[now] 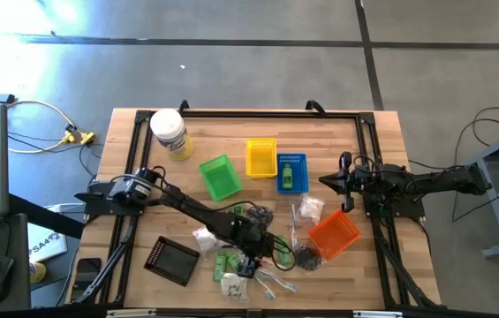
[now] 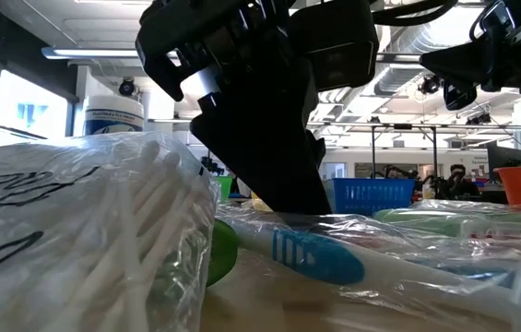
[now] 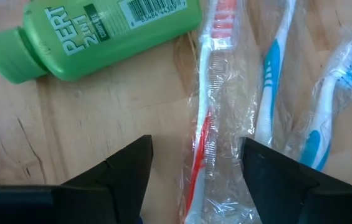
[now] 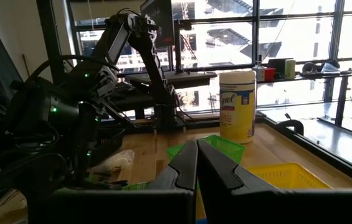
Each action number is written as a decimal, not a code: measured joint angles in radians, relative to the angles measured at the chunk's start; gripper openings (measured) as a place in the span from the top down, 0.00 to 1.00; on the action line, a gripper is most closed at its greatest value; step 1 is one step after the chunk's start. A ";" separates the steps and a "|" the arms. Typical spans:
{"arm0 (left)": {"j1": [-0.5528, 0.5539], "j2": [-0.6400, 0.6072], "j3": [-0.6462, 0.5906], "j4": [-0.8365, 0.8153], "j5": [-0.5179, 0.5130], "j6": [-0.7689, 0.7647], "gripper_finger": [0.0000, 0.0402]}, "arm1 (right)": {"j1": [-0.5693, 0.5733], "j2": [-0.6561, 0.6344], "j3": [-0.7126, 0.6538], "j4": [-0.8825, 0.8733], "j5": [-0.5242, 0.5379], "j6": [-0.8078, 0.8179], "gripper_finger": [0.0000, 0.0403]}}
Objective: Pick & Place Travel size toiletries
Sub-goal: Put the red toothbrush into the yellow basket, then put the blue razor into the green basket
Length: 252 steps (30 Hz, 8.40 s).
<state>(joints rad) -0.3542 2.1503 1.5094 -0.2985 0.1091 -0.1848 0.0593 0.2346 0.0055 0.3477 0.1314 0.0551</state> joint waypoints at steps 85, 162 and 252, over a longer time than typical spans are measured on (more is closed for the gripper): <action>0.080 -1.193 -0.907 0.582 -0.812 -0.171 0.98 | 0.000 0.000 0.000 -0.001 -0.005 0.002 0.99; 0.681 -0.083 0.217 -0.577 -0.006 -0.399 0.98 | 0.000 0.000 0.000 0.007 -0.003 -0.004 0.99; 0.308 -1.785 -1.090 0.244 -0.212 0.362 1.00 | 0.000 0.007 0.000 -0.025 -0.003 0.005 0.99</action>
<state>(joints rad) -0.0460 0.3657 0.4192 -0.0541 -0.1029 0.1775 0.0590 0.2417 0.0055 0.3223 0.1284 0.0597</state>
